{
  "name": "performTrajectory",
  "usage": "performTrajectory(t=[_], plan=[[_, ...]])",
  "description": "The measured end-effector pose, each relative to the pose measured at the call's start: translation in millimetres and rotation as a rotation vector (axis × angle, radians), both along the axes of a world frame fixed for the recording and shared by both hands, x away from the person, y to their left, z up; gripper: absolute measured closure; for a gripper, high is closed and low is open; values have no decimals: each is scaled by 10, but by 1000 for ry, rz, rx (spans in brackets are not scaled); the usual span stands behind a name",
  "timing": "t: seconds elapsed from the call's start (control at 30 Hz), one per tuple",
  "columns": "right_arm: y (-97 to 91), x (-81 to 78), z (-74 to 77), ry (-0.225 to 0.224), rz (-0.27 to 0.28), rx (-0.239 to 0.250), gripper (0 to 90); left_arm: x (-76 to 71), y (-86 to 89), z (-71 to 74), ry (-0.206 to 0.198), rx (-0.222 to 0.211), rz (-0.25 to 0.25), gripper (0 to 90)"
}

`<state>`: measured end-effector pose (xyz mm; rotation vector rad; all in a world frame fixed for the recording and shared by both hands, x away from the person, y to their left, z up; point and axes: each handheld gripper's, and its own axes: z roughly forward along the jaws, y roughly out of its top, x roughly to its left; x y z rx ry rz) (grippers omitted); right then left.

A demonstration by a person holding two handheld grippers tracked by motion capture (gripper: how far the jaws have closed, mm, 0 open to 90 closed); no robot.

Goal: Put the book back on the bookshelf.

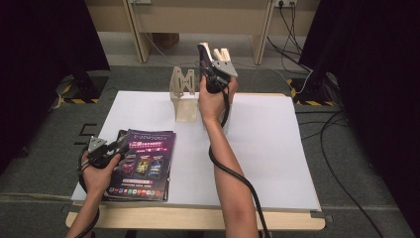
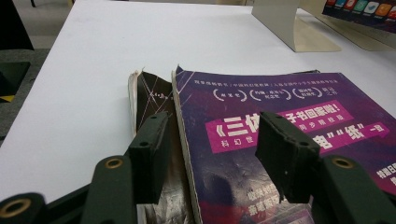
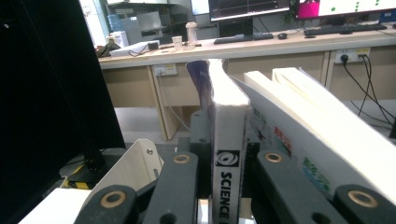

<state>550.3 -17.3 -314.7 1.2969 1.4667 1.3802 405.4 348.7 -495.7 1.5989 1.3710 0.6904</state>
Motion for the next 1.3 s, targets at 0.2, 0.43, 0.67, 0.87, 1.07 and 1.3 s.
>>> performTrajectory(t=[0.2, 0.43, 0.67, 0.87, 1.07, 1.3], plan=[[68, -14, -170, -22, 9, -33, 828, 0, 6, 0, 0, -5, -3, 443], [55, -131, -197, -8, 27, -57, 804, 0, -3, 2, 2, 5, -2, 442], [15, -224, -170, 30, 31, -42, 750, -1, -11, 0, -3, 5, -1, 444], [-3, -204, -106, 56, 25, -37, 736, -1, -3, 2, 3, 5, -2, 443], [-34, -161, -88, 87, 16, -36, 741, -1, -2, 1, 0, -1, 0, 442], [-77, -223, -50, 110, 8, -33, 763, -1, -4, 0, -2, -3, 1, 442]])
